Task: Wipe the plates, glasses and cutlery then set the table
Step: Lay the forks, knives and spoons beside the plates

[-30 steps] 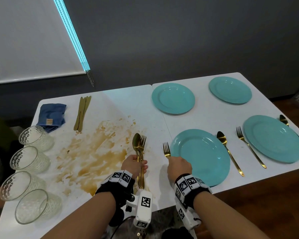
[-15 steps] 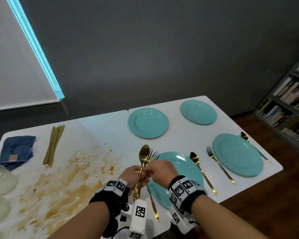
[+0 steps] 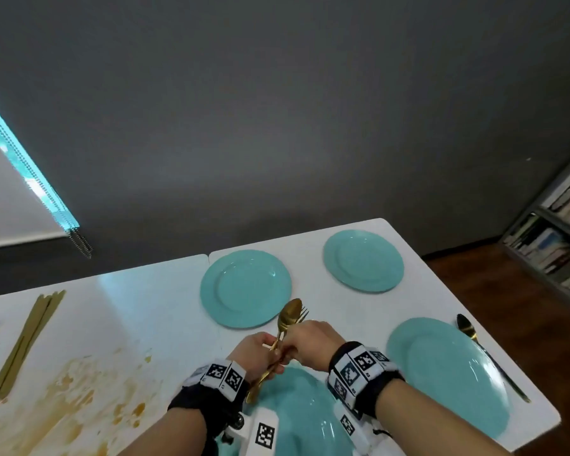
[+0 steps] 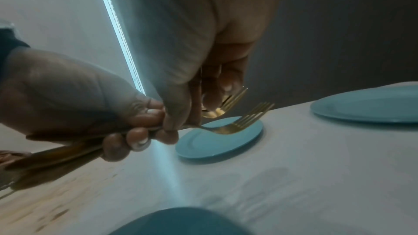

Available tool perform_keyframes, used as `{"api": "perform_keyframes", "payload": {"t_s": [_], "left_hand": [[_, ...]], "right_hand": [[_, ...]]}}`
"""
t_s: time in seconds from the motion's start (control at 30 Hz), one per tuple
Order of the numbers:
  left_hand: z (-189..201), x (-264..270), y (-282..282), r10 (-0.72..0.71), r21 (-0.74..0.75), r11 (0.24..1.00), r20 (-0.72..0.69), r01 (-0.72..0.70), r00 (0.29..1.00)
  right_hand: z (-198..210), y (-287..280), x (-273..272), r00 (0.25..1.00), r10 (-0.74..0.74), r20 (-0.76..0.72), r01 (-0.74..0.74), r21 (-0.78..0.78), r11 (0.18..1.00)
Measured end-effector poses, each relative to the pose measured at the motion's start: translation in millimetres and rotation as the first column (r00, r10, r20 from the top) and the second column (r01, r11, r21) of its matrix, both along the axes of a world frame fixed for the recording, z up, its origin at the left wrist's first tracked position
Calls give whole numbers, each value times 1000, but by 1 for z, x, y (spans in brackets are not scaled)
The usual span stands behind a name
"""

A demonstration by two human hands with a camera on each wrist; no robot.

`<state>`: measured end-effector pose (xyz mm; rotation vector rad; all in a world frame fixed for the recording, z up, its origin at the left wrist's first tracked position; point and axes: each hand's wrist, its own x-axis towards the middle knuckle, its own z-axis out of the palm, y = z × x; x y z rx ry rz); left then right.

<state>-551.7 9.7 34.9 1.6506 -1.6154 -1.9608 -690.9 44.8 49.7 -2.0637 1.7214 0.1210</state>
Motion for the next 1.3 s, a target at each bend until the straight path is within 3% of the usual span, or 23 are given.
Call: {"api": "perform_keyframes", "payload": {"t_s": [0.23,0.33,0.4,0.5,0.6,0.8,0.97,1.3], "left_hand": [[1,-81,-31,8,17,1000,84,-9,996],[-6,-96,-49,183,-74,982,150,-174,971],[-8,-99,-64,336,-78,941,122,-328,934],[-4,-98,-81,433,-68,901,86,-428,897],[-11,-97,-93,514,-97,856,55,-508,856],[-20,-96,-104,552,-80,832,34,-549,833],[-24,-91,-110,573,-48,819,20,-572,819],[-38,-81,-123,613,-45,789,2,-613,790]], "right_hand": [[-1,-40,-80,997,66,-41,-63,72,995],[-6,-54,-110,990,68,-122,-57,91,994],[-10,-62,-131,988,-27,-149,42,99,994],[-21,-78,-154,953,-271,-134,287,121,950],[-37,-101,-161,863,-499,-82,505,159,848],[-60,-139,-147,651,-758,37,734,224,641],[-67,-156,-139,566,-821,79,783,260,565],[-78,-175,-135,541,-838,67,807,237,540]]}}
